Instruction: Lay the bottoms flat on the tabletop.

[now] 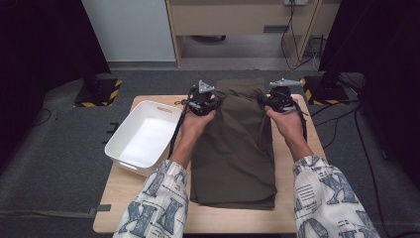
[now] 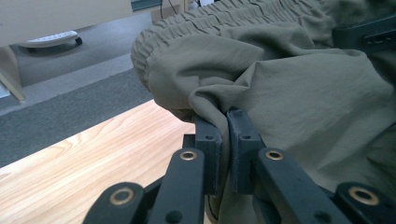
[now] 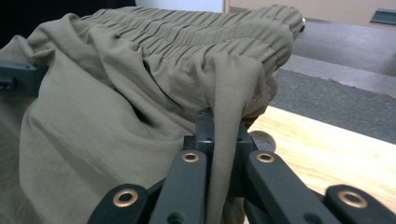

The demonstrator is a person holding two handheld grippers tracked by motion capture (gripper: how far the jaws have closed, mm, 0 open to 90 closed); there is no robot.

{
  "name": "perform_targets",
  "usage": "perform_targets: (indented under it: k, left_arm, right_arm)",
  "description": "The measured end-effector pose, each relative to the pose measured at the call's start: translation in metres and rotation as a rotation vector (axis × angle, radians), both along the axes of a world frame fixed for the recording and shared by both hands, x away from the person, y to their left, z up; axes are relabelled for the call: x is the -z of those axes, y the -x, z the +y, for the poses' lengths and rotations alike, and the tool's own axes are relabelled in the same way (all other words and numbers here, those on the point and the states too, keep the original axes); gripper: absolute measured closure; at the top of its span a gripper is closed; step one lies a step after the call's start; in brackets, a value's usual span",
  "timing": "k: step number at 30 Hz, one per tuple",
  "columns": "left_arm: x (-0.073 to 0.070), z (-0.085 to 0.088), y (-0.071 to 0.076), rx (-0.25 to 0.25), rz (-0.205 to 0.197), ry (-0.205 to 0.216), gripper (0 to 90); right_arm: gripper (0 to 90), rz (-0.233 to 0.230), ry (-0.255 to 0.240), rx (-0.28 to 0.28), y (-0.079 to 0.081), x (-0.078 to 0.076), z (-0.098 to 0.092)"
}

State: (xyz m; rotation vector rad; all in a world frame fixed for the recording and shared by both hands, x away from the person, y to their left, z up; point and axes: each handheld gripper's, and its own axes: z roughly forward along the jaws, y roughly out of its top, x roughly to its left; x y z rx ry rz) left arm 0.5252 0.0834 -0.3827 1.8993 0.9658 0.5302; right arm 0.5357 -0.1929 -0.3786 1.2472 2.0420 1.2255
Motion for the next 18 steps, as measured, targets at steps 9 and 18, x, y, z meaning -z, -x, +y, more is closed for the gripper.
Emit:
perform_targets:
  k: [9,18]
  left_arm:
    - [0.009,0.007,0.009,-0.014,0.012,0.019,83.8]
    - [0.001,0.006,-0.010,-0.018,0.012,0.027,83.7]
  right_arm:
    - [88.1,0.010,0.006,-0.020,0.011,0.010,0.006]
    - [87.9,0.013,-0.015,0.006,-0.011,0.002,0.007]
